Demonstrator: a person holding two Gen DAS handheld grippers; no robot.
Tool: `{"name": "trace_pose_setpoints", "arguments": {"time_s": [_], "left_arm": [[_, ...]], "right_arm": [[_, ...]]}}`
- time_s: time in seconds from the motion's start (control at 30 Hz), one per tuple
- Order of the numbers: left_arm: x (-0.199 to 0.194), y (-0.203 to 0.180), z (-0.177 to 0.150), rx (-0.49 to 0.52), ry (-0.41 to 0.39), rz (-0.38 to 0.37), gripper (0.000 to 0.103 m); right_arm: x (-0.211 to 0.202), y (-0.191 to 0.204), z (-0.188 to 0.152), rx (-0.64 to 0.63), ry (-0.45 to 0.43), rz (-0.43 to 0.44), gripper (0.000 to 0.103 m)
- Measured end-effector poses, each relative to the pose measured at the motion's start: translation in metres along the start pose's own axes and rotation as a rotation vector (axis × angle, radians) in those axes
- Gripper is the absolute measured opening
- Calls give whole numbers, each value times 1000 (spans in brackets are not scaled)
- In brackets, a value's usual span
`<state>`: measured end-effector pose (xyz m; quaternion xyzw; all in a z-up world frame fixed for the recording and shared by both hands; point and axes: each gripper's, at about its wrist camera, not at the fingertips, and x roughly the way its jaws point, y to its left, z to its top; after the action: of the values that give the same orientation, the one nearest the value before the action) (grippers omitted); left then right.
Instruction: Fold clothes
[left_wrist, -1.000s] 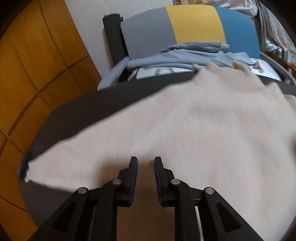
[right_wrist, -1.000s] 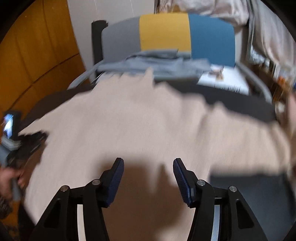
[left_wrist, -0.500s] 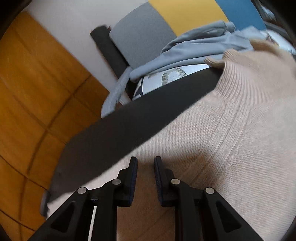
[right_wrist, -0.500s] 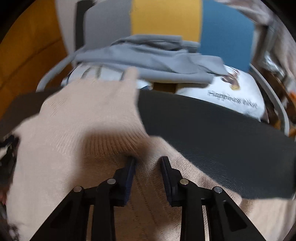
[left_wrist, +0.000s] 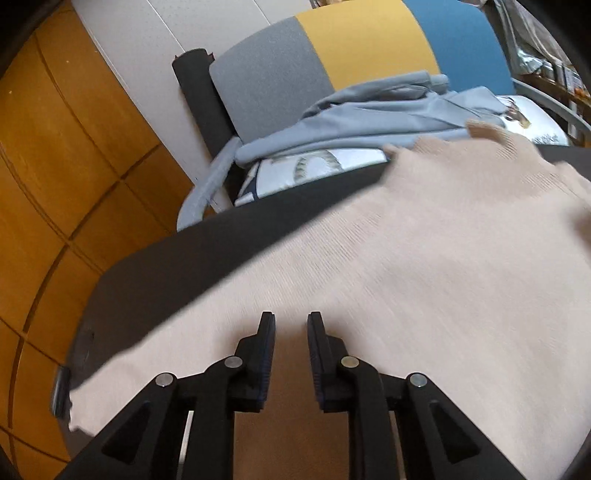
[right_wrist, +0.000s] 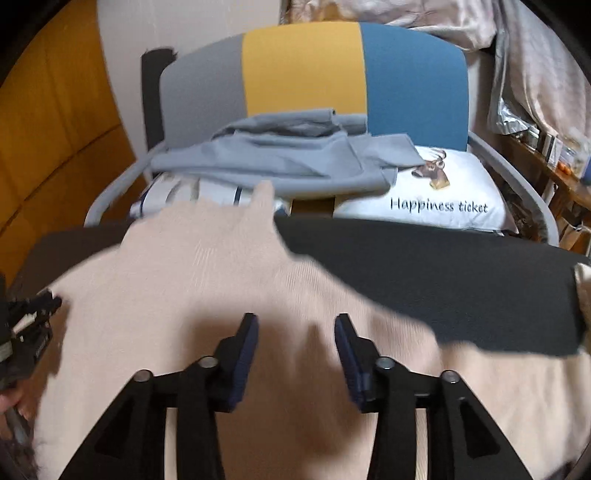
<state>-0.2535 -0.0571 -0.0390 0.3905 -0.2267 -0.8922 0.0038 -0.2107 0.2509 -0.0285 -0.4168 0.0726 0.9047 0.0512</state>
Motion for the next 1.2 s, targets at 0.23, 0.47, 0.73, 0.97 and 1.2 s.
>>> {"name": "trace_pose_setpoints", "arguments": {"time_s": [0.23,0.47,0.73,0.97,1.2], "left_arm": [[-35,-30,-44,-47,16,27,19],[-31,-7,-47,-168,17,-104,20],[-34,4,-48,-196,61,-154,20],[-69,8,-85,-260,103,-190,20],[-87,8,-121,-234,70,-148,20]], "right_arm": [[12,3,-43,-11,88,-94,49],[6,-9,-49,31,51,-159,67],[-34,-8,-53,37,40,-91,66],[-87,21,-110,-103,70,9,66],[-96,40,-164,-219,51,-67,69]]}}
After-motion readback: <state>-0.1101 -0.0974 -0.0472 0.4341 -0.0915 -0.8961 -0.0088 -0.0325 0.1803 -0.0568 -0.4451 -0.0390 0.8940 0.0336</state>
